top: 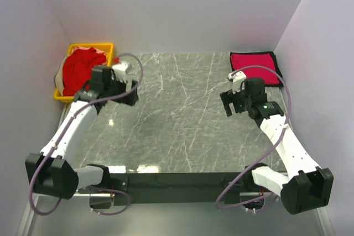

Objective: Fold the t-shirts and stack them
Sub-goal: Grab the tshirt from the pile

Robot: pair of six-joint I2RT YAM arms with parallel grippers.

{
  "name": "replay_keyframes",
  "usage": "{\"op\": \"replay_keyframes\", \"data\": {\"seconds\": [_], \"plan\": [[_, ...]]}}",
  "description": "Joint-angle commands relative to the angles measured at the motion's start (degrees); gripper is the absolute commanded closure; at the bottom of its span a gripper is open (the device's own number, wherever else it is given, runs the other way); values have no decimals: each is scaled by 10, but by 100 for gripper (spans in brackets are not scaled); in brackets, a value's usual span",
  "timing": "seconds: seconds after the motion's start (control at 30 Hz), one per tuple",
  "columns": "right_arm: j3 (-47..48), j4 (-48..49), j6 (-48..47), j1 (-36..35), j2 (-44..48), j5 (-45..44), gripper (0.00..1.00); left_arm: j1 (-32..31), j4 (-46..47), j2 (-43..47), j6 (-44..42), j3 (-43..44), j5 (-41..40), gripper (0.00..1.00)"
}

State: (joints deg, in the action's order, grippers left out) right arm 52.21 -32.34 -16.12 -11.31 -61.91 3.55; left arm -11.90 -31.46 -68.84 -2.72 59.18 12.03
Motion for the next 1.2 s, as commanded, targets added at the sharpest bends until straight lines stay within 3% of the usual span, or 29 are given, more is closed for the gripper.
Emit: {"op": "replay_keyframes", "data": {"seconds": [0.0,0.33,0.53,0.7,0.8,1.03,1.17], "plan": [[30,68,-3,2,14,38,3,46,6,-38,23,109,36,1],[65,58,-12,2,-33,62,2,251,-12,-247,96,388,95,1],[83,40,1,3,-75,75,2,312,-5,-391,102,516,75,9],[87,47,16,3,-97,86,2,324,-43,-511,60,621,42,13],[92,46,20,2,-118,80,2,325,-43,-552,49,626,5,13],[125,23,21,4,-160,76,2,323,22,-584,13,555,-74,24],[139,10,11,2,-167,79,1,323,5,-613,10,574,-100,27]]}}
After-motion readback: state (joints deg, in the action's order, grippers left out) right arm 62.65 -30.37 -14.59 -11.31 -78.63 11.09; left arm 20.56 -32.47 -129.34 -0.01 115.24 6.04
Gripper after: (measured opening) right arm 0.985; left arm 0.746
